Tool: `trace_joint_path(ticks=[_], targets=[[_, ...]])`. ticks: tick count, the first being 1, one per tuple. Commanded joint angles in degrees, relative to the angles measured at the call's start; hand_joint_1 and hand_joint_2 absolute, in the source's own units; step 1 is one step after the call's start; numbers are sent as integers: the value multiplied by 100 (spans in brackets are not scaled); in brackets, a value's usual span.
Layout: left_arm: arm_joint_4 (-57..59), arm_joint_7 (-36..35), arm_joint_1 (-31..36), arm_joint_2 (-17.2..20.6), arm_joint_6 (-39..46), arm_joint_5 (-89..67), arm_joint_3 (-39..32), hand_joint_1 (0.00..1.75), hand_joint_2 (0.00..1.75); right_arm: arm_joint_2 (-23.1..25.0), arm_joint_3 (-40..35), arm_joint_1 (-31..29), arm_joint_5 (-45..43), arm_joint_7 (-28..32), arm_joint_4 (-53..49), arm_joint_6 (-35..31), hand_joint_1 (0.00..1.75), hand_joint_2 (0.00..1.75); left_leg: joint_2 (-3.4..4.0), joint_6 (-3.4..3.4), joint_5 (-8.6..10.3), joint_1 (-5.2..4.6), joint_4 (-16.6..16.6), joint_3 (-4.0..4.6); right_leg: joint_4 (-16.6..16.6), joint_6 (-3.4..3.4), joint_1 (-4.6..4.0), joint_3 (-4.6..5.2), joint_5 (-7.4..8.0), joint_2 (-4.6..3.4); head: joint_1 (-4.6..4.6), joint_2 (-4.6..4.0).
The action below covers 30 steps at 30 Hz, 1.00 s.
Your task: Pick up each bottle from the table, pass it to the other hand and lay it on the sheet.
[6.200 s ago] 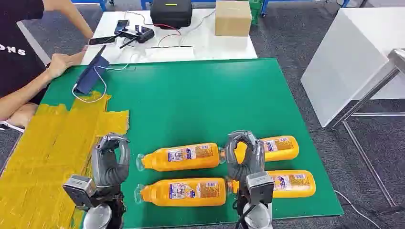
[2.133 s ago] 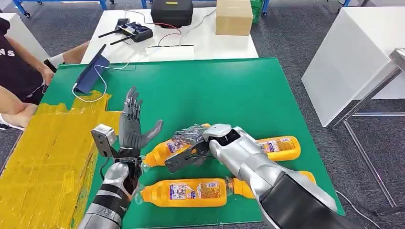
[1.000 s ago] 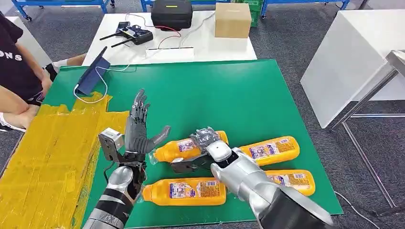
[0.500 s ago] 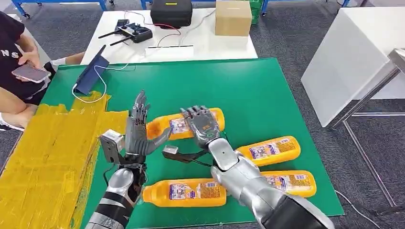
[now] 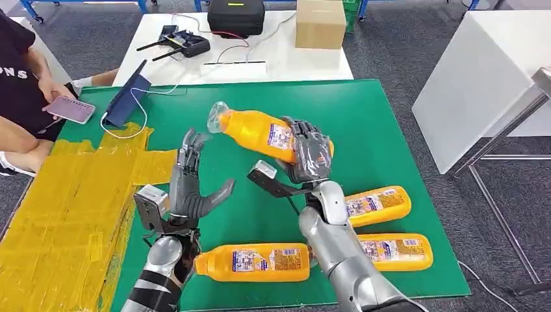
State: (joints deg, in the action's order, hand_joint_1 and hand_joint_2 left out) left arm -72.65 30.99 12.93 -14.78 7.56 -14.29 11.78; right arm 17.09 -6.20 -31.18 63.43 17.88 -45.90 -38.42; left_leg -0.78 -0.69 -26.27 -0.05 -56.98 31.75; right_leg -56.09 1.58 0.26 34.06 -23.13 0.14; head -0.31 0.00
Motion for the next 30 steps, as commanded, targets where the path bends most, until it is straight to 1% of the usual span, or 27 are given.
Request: trace_joint_path(ticks=[1,3,9,13,15,16,18,19,20,23,24,26,27,29,30], targets=[[67,-39,39,108,7,-36,-96,0,175,100,737,-44,-142,31,-287,-158,175,175,11,7,-8,4,3,-17,2,-4,-4,-15,-5,-6,0,0],[67,-39,39,108,7,-36,-96,0,175,100,737,-44,-142,31,-287,-158,175,175,10,4,-3,1,2,-6,1,-1,-1,-5,-2,-3,0,0],[67,-43,36,104,16,-48,-102,0,175,113,794,-46,-212,49,-312,-158,175,175,22,7,-7,6,1,-16,3,-3,-6,-13,-4,-8,2,0],[43,-54,35,112,27,-60,-186,0,175,93,843,-26,-806,233,-406,-158,175,175,18,5,-3,3,1,-6,1,-2,-3,-3,-2,-6,2,0],[78,-89,79,113,-68,7,-216,0,175,55,540,17,-1527,451,-449,-100,175,175,18,4,-3,3,2,-6,3,-2,-3,-4,-1,-6,0,2],[106,-98,113,127,-149,60,-209,0,175,37,372,72,-1881,554,-542,83,175,175,23,7,-7,5,1,-13,3,-4,-6,-10,-4,-10,2,0],[170,-87,226,180,-461,270,-146,0,175,44,95,181,-2804,831,-697,946,175,175,21,5,-3,3,2,-5,2,-3,-3,-1,-1,-9,2,0],[210,-87,317,222,-664,390,-81,0,175,34,-14,186,-3391,956,-653,1605,175,175,27,8,-8,7,0,-13,1,-4,-7,-9,-3,-13,2,0],[224,-82,378,244,-749,425,-26,0,175,28,-75,159,-3652,1006,-550,1894,175,175,19,7,-3,4,1,-5,0,-4,-3,-2,-3,-5,0,0],[242,-130,574,254,-1017,524,177,0,175,60,-274,31,-4030,1223,-106,2453,175,175,30,10,-8,9,-2,-13,1,-6,-9,-10,-2,-15,2,0],[216,-134,583,245,-1036,528,221,0,175,101,-311,21,-4154,1266,-11,2687,175,175,30,8,-4,8,-3,-4,0,-5,-7,0,0,-15,2,0],[43,-149,421,247,-1013,499,327,0,175,202,-514,100,-4407,1307,157,3336,175,175,26,7,-3,6,0,-6,1,-4,-6,-1,-1,-12,2,0],[-5,-141,340,264,-1018,500,346,0,175,254,-609,166,-4417,1327,187,3432,175,175,27,5,-3,4,4,-7,4,-3,-5,-1,0,-17,0,0],[-70,-159,230,324,-992,535,314,0,175,291,-1129,241,-4672,1329,184,3725,175,175,41,5,-7,6,7,-15,5,-3,-5,-6,0,-29,0,0],[-59,-163,230,329,-996,553,304,0,175,291,-1247,245,-4726,1312,185,3729,175,175,53,7,-11,7,12,-26,9,-5,-6,-14,-1,-39,2,0]])
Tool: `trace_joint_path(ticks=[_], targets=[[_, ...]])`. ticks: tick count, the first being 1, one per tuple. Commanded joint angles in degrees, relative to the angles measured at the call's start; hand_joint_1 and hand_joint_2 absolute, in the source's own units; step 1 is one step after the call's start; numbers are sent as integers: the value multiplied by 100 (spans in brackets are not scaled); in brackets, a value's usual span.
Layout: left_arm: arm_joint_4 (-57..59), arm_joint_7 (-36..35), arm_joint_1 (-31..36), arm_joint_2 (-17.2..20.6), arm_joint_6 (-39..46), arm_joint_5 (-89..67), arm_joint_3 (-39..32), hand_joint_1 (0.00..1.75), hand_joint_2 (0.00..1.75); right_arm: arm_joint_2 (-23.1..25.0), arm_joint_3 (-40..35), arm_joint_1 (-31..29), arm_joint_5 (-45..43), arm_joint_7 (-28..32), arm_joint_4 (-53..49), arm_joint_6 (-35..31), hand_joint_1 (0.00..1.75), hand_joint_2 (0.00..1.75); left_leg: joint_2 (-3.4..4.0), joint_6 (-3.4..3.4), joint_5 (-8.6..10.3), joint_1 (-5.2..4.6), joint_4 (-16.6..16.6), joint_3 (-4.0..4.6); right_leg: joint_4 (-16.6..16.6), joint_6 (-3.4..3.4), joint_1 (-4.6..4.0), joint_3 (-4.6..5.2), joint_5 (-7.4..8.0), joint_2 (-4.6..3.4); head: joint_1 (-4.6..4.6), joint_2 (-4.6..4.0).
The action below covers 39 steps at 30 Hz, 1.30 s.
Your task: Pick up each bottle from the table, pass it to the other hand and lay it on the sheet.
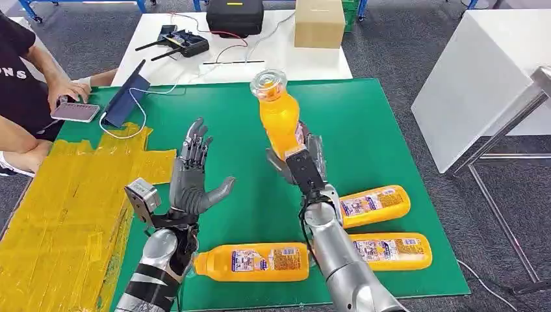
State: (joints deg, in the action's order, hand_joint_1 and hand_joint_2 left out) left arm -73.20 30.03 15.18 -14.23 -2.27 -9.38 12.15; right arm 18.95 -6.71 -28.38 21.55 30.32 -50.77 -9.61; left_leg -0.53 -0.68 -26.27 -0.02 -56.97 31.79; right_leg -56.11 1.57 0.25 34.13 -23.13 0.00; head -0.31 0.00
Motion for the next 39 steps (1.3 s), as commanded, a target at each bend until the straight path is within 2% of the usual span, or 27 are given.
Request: trace_joint_path(ticks=[1,5,11,18,25,30,31,32,33,39], targets=[[8,-68,10,276,-13,67,251,0,175,105,-1276,-28,-601,45,660,804,175,175,27,6,-8,5,9,-22,7,-4,-3,-14,-1,-24,2,0],[33,-60,55,261,-37,83,211,0,175,105,-1500,-94,-704,-5,717,877,175,175,14,7,-8,8,4,-14,6,-3,-7,-9,-3,-13,2,2],[80,-56,102,236,-48,76,216,0,175,105,-2443,-135,-941,-168,801,675,175,175,22,7,-10,9,1,-12,4,-3,-7,-8,-2,-20,0,0],[104,-58,111,236,-48,79,215,0,175,105,-2575,-119,-1009,-178,776,620,175,175,5,8,-9,9,2,-12,5,-4,-9,-12,-6,-5,0,0],[357,-92,283,209,-39,158,89,0,175,105,-3796,-232,-785,-454,841,54,175,175,9,5,-5,7,1,-1,2,-3,-6,1,-2,-9,0,0],[431,-90,381,210,-220,352,71,3,175,105,-3870,-287,-897,-416,1102,30,175,175,0,7,-6,10,3,-12,7,-4,-10,-12,-6,3,2,0],[414,-90,396,216,-220,357,71,145,175,105,-3846,-294,-904,-400,1147,6,175,175,-1,5,-5,7,3,-8,5,-3,-7,-8,-5,3,2,0],[406,-94,398,221,-224,370,67,154,175,105,-3834,-299,-901,-391,1170,-6,175,175,-1,7,-8,11,3,-16,7,-4,-11,-17,-7,4,0,0],[408,-103,405,225,-239,389,64,175,175,105,-3817,-303,-903,-385,1189,-4,175,175,-2,5,-3,6,3,-5,5,-2,-6,-5,-4,3,0,0],[427,-116,422,236,-264,418,57,175,175,105,-3788,-312,-897,-379,1214,-8,175,175,-5,7,-4,9,2,-6,6,-4,-10,-8,-6,7,-2,0]])
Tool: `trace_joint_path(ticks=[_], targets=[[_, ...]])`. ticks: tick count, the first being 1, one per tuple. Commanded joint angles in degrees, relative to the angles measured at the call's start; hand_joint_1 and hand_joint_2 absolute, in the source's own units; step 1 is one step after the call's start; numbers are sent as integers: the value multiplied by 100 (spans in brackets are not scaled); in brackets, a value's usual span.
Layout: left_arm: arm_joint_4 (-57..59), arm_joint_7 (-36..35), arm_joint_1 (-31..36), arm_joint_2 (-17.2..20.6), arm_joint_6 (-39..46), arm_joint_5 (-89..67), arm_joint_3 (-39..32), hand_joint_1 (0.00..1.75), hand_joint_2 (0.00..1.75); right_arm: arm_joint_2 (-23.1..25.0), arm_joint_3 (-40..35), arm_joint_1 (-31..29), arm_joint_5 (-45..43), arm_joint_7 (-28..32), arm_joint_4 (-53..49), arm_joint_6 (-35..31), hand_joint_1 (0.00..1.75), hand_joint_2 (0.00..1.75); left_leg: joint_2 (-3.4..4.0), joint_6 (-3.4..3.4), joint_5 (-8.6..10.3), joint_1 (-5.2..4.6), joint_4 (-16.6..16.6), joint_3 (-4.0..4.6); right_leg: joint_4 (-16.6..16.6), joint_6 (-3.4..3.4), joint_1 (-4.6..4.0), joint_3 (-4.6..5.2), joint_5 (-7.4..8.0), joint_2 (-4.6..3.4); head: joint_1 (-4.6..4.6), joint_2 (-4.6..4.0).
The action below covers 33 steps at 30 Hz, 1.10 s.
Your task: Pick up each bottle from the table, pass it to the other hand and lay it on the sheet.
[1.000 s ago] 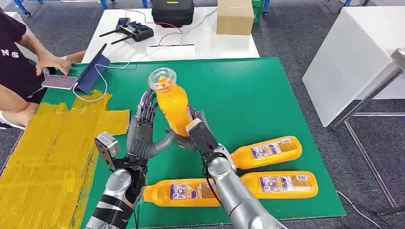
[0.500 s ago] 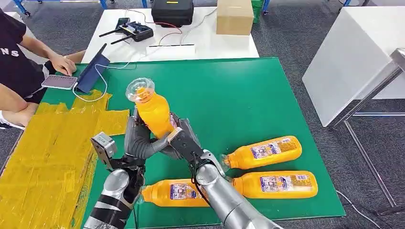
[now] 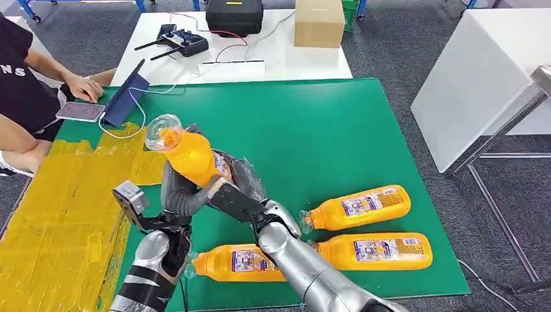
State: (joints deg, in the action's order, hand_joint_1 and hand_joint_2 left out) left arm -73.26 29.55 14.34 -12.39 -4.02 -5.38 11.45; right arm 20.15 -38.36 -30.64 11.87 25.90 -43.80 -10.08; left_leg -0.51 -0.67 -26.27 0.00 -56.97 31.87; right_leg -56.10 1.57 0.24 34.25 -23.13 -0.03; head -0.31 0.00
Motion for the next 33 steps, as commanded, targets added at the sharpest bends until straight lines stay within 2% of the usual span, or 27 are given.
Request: trace_joint_path(ticks=[1,28,29,30,31,33], targets=[[434,-68,506,52,-90,18,127,175,175,-15,-624,-86,71,62,517,39,175,175,-9,8,-7,10,1,-23,5,-4,-10,-29,-9,14,2,0],[381,-61,537,69,-113,109,89,175,175,-15,-527,5,25,124,499,49,175,175,-10,5,-2,6,0,-9,3,-3,-6,-13,-4,13,0,0],[256,40,471,70,609,-601,-18,175,175,-15,-313,178,26,624,196,-216,0,175,-11,7,-6,10,-1,-16,4,-4,-10,-22,-7,15,0,0],[81,-2,359,99,1351,-951,-39,175,175,-137,-176,446,269,564,-354,-187,0,175,-10,6,-3,7,1,-11,5,-3,-7,-16,-5,13,0,0],[-75,-87,281,161,1691,-1263,-108,175,175,-328,-46,801,546,286,-1194,-54,0,175,-9,8,-8,11,2,-21,8,-4,-11,-26,-9,14,0,0],[-131,-150,273,199,1954,-1541,-354,175,175,-482,170,1181,848,179,-2048,97,0,175,-15,7,-9,13,2,-19,10,-4,-13,-27,-11,19,2,0]])
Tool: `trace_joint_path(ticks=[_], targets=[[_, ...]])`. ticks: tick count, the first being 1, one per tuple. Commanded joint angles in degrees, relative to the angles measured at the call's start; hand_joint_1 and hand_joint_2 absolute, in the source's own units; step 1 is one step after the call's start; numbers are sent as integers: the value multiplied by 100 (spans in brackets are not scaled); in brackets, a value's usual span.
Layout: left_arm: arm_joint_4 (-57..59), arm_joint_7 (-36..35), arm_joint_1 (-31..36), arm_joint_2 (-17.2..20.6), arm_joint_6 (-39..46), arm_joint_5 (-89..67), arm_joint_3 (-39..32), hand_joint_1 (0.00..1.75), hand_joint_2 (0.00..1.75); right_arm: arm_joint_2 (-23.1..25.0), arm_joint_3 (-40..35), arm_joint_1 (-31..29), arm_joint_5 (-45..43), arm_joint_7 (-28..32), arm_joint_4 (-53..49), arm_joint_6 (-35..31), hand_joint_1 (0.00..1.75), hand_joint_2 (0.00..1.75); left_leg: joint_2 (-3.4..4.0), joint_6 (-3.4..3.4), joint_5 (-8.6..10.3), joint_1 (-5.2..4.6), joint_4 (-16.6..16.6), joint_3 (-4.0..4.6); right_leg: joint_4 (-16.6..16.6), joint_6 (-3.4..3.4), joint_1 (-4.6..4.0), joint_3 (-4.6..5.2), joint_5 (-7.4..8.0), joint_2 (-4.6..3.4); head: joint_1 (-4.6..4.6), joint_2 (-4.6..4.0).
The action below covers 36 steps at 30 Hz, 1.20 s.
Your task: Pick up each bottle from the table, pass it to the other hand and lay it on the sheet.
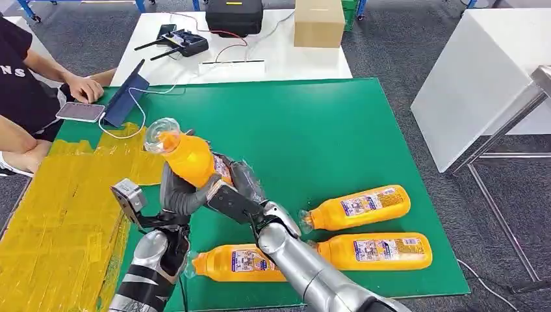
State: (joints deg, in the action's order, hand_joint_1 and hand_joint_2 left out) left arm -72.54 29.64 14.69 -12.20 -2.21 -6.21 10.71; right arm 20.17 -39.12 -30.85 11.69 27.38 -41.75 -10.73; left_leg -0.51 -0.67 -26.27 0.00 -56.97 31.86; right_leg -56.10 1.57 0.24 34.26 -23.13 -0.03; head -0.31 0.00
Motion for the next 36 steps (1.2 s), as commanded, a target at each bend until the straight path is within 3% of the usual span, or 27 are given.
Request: trace_joint_path(ticks=[1,4,9,23,33,36], targets=[[-185,-173,264,206,2089,-1786,-466,175,175,-529,393,1382,951,42,-2625,228,0,175,-20,5,-5,10,1,-7,7,-2,-10,-18,-9,22,-2,0],[-205,-218,275,353,2950,-2684,-794,175,175,-650,686,1775,783,203,-3446,276,0,175,-10,4,-3,5,2,1,3,-2,-4,-6,-4,12,7,0],[-349,-385,143,618,3173,-3304,-1147,175,175,-841,891,2236,678,326,-4392,225,0,175,-11,8,-8,11,3,-8,7,-4,-9,-15,-9,15,0,0],[-262,-441,193,612,3195,-3473,-1193,175,175,-814,910,2206,661,366,-4331,193,0,175,1,5,-5,5,4,-6,5,-3,-4,-9,-5,2,-2,0],[772,-1130,491,1213,3886,-5667,-1543,175,175,-861,1092,2227,637,464,-4602,-147,0,175,10,7,-4,6,8,-14,7,-5,-5,-12,-2,-6,0,0],[1879,-1634,925,1584,3076,-6297,-1385,175,175,-932,1082,2226,564,512,-4738,-187,0,175,4,6,-1,4,8,-12,6,-4,-3,-10,-2,1,-2,0]])
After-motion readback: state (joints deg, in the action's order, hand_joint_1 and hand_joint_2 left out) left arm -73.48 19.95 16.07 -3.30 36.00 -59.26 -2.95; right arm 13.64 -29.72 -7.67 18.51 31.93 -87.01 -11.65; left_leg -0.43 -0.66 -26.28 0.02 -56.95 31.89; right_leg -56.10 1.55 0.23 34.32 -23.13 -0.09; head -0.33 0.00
